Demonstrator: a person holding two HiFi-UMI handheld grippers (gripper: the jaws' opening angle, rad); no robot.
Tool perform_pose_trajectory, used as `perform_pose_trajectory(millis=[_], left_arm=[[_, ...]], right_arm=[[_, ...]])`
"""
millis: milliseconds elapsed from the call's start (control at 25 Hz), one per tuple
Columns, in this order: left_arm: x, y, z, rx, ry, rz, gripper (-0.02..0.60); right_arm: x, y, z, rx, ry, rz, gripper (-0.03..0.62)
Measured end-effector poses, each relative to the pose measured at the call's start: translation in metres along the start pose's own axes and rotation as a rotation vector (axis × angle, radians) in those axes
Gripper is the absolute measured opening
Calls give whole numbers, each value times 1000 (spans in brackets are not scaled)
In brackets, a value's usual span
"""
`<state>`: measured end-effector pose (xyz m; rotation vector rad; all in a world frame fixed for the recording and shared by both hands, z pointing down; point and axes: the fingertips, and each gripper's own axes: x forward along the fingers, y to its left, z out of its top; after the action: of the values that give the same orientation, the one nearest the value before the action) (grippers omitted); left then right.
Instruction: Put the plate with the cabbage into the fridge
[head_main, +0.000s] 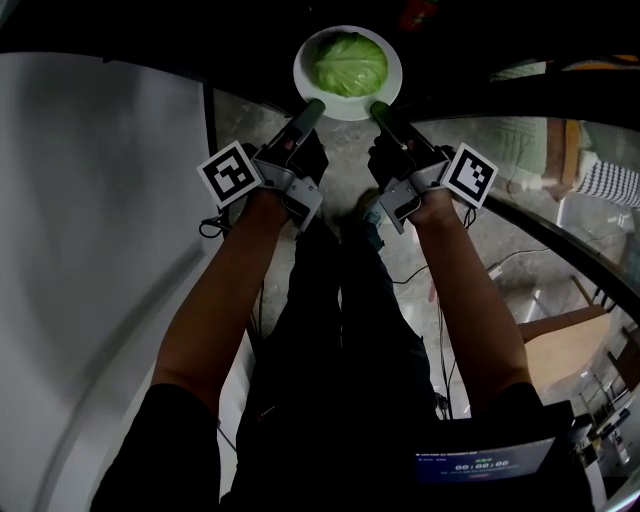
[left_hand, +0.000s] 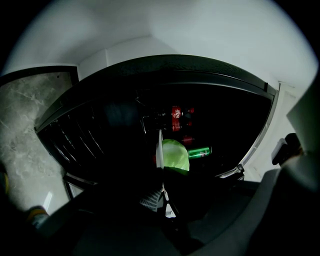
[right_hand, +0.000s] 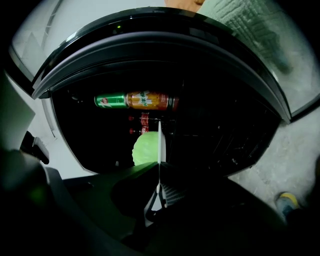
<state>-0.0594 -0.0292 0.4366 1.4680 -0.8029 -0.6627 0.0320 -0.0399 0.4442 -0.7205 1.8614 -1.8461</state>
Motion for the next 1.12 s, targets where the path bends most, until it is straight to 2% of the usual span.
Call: perform_pose_trajectory(millis=[1120], left_arm=[[-2,-8,-1,-34,-54,-22,11]], right_arm=[[-2,6,-1,33,-57,17,17]])
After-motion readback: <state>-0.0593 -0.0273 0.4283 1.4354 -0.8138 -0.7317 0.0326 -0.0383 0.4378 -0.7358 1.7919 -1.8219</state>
